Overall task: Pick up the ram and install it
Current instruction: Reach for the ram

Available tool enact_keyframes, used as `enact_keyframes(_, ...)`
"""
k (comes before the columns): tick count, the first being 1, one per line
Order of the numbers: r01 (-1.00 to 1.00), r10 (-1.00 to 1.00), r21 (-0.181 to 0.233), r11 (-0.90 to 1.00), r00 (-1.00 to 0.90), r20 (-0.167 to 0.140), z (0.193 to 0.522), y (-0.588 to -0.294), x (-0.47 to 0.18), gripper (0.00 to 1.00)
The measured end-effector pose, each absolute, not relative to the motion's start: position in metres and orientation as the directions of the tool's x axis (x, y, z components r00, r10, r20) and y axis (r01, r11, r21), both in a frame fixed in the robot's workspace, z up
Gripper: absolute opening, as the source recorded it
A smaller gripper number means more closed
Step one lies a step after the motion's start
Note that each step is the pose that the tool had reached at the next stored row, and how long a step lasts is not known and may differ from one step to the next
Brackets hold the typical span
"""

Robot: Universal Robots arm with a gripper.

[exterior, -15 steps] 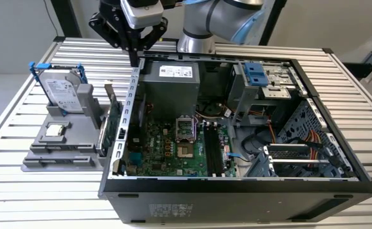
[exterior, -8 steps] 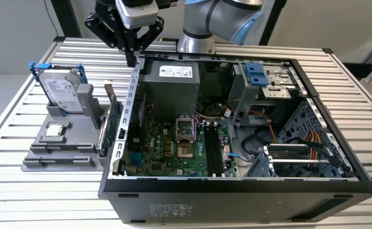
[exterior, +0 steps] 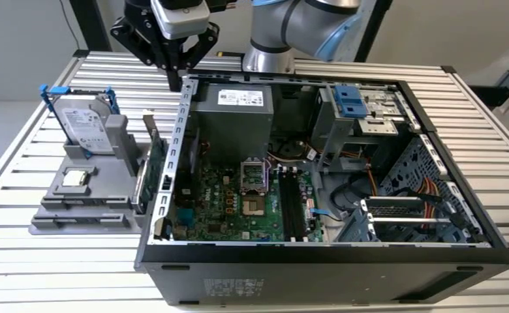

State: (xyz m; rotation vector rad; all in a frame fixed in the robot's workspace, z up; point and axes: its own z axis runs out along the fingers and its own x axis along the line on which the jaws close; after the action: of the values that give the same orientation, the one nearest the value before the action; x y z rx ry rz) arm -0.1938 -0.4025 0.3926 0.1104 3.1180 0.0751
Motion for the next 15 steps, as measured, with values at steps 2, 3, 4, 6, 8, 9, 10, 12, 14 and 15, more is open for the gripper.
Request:
enact_keyframes(2, 0.07, 0.071, 0.049, 0.996, -0.997, -0.019, 0.3926, -0.4025, -0.1948, 0.0)
enact_keyframes(3, 0.07, 0.071, 0.049, 0.996, -0.997, -0.019, 0.3926, -0.4025, -0.1951, 0.0)
enact_keyframes(4, 0.07, 0.071, 0.049, 0.996, -0.997, -0.019, 0.3926, -0.4025, -0.1953, 0.0)
enact_keyframes(6, 0.07, 0.071, 0.049, 0.996, -0.997, -0.019, 0.3926, -0.4025, -0.1958, 0.0)
enact_keyframes(8, 0.07, 0.071, 0.049, 0.996, -0.997, -0.019, 0.3926, -0.4025, -0.1962, 0.0)
enact_keyframes(9, 0.07, 0.071, 0.049, 0.996, -0.997, -0.019, 0.3926, -0.4025, -0.1966, 0.0)
enact_keyframes(10, 0.07, 0.071, 0.049, 0.996, -0.997, -0.019, 0.3926, -0.4026, -0.1974, 0.0)
enact_keyframes(12, 0.07, 0.071, 0.049, 0.996, -0.997, -0.019, 0.3926, -0.4026, -0.199, 0.0)
enact_keyframes(14, 0.07, 0.071, 0.049, 0.996, -0.997, -0.019, 0.3926, -0.4026, -0.2006, 0.0)
enact_keyframes(15, 0.07, 0.071, 0.049, 0.996, -0.997, -0.019, 0.3926, -0.4027, -0.2015, 0.0)
